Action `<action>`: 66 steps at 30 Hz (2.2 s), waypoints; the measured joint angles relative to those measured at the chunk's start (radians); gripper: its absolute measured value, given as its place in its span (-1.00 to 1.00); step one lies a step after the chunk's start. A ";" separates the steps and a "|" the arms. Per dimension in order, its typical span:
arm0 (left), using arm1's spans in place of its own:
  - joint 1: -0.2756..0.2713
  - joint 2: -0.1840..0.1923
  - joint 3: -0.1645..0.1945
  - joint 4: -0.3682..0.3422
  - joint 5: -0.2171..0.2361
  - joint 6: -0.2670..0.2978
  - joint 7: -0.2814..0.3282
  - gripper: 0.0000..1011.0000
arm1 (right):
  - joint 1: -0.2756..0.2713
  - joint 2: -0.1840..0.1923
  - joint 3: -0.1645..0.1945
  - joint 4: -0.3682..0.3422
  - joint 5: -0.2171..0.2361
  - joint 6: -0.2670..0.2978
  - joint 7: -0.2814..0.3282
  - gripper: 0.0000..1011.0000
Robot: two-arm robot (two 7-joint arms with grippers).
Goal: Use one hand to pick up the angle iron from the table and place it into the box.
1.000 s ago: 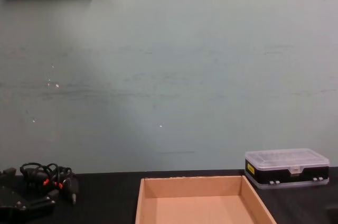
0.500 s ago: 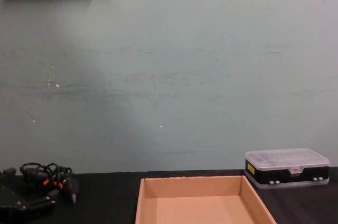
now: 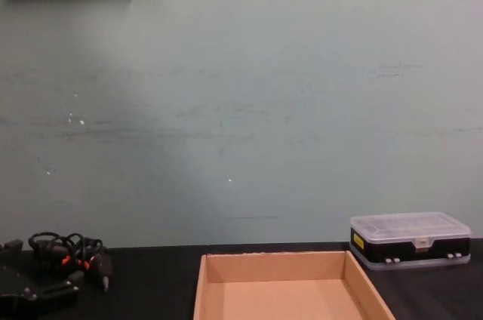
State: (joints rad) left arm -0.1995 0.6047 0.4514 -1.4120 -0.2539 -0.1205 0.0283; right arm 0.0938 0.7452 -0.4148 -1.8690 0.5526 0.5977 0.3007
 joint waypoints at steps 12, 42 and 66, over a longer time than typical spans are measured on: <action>0.000 0.000 0.000 0.000 0.000 0.000 0.000 0.98 | 0.008 -0.040 -0.018 0.021 -0.049 0.022 -0.007 0.99; 0.000 0.000 0.000 0.000 0.000 0.000 0.000 0.98 | -0.003 -0.102 0.001 0.066 -0.121 0.029 0.022 0.59; 0.000 0.000 0.000 0.000 0.000 0.000 0.000 0.98 | -0.016 -0.122 0.018 0.070 -0.153 0.032 0.046 -0.74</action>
State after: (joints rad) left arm -0.1995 0.6047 0.4514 -1.4120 -0.2539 -0.1205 0.0283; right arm 0.0780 0.6233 -0.3969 -1.7986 0.3993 0.6300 0.3462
